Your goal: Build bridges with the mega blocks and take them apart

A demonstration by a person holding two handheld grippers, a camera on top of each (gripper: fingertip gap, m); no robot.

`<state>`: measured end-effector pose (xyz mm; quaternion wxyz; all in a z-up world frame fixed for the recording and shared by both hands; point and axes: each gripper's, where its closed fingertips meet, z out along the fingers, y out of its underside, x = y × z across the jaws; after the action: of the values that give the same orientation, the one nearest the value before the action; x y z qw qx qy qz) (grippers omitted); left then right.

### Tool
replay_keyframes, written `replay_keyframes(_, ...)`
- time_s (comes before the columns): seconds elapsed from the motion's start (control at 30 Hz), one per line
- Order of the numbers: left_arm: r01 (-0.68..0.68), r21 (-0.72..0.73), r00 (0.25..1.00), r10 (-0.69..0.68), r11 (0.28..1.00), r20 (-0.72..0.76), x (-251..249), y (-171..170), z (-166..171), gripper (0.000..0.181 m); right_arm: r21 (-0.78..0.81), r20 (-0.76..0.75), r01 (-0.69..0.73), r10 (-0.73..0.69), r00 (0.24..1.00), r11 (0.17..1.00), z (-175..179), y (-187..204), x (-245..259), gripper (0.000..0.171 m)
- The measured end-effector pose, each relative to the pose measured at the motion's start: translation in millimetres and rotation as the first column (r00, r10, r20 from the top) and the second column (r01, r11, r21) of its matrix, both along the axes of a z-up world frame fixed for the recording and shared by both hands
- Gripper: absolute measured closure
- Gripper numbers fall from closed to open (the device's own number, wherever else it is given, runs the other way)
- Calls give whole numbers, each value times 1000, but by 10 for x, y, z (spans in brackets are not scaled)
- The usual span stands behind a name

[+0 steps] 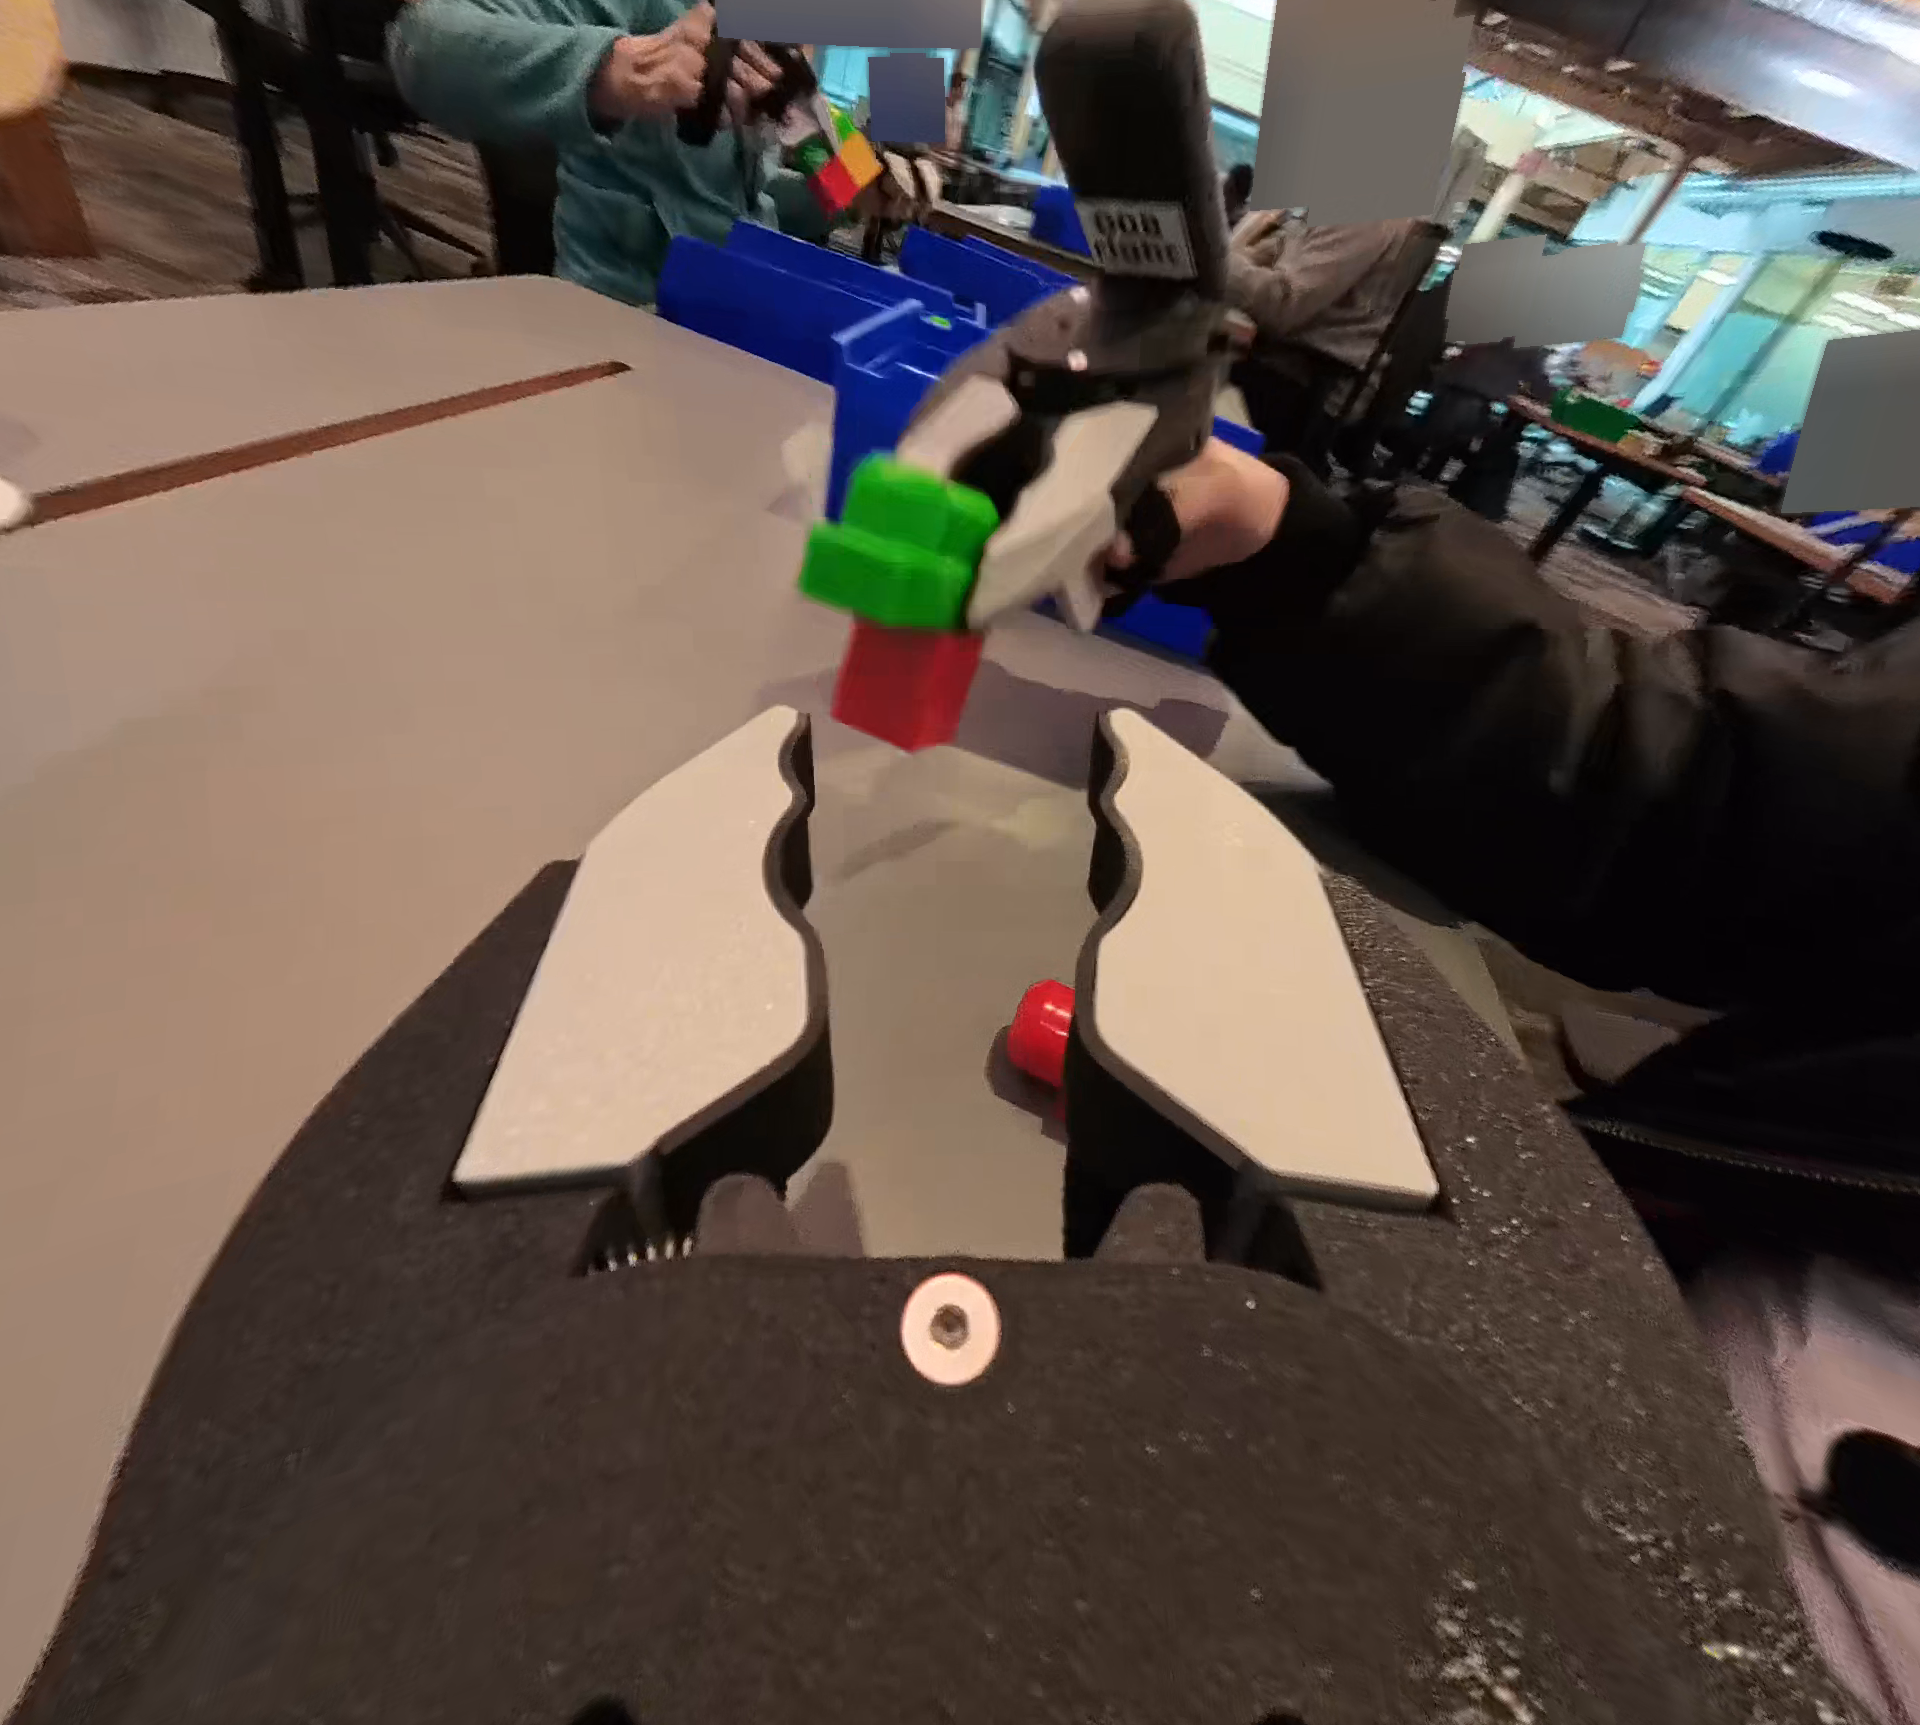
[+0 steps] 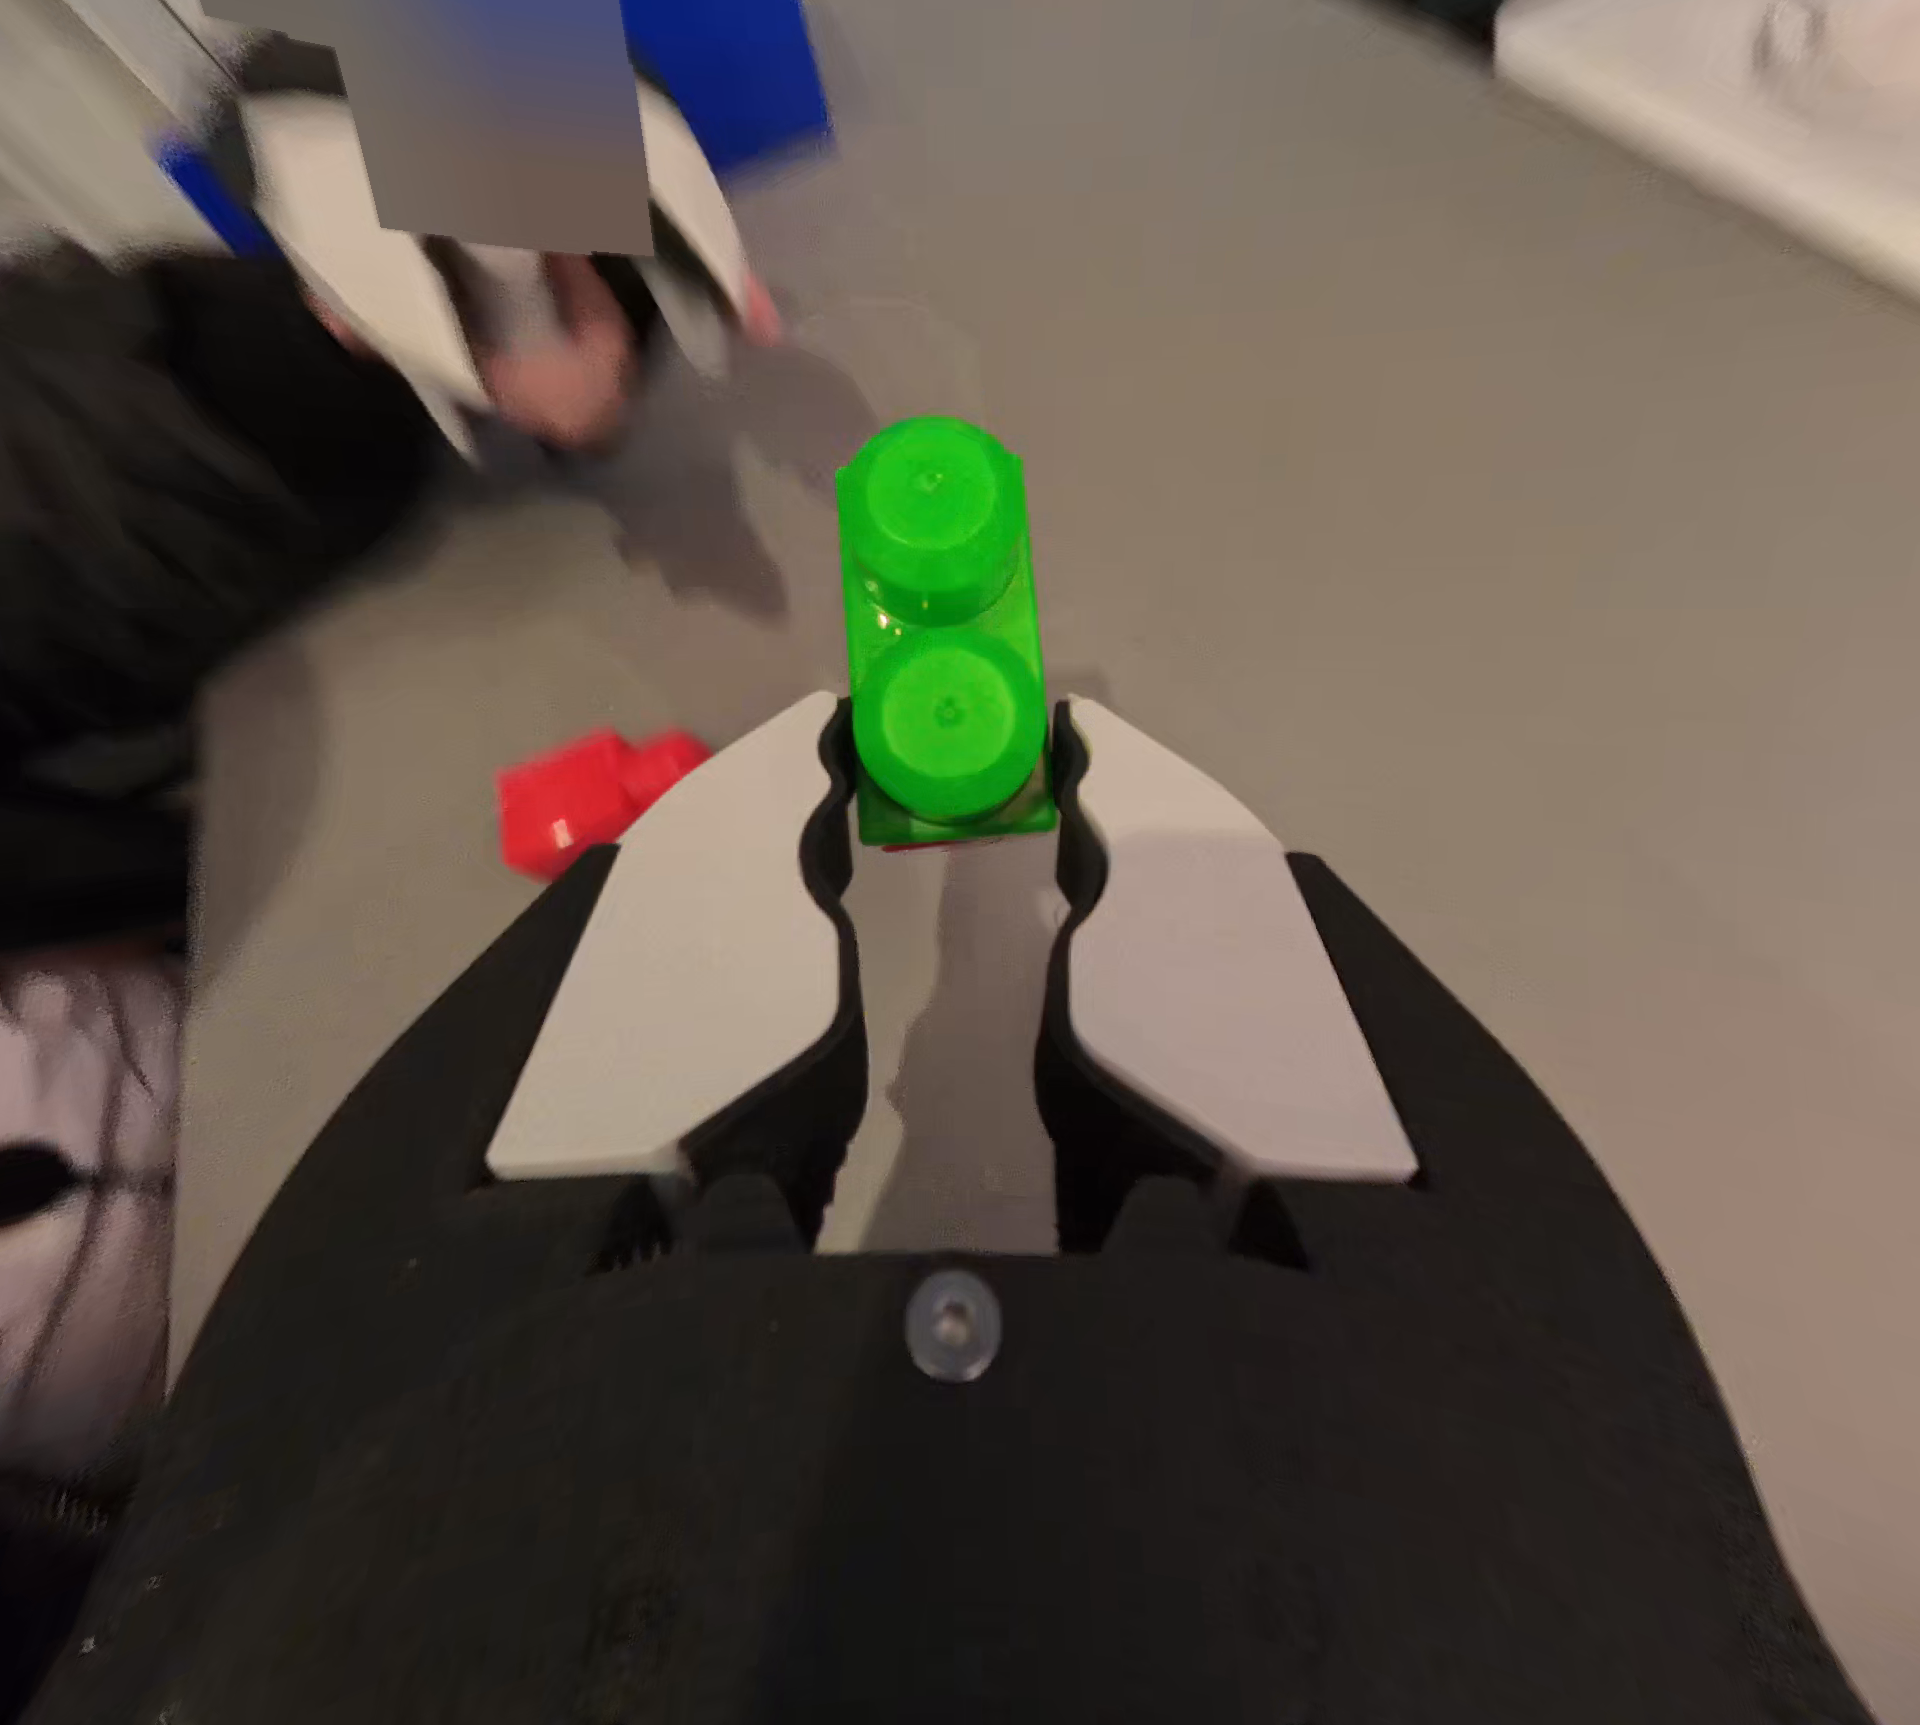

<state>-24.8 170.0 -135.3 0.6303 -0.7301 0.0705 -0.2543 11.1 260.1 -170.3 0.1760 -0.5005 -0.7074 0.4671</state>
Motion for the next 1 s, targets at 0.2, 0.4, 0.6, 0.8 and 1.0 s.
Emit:
replay_keyframes(0.2,-75,16,995,76,997,-65,-159,-74,72,133,124,225,-12,-17,974,992,-482,97,185,136)
replay_keyframes(0.4,-67,-41,991,62,997,-115,-120,-38,-95,134,169,219,-59,21,976,984,-492,27,188,135)
replay_keyframes(0.6,-57,-45,994,52,997,-99,-104,-32,-109,135,225,182,-93,52,982,970,-533,-29,231,130)
replay_keyframes(0.8,-65,-21,996,63,998,-69,-137,-49,-38,134,247,49,-24,12,999,969,-385,-28,227,110)
replay_keyframes(1.0,-152,-91,988,148,984,-47,-334,-112,-23,133,-150,-149,233,-255,955,961,602,-388,764,147)
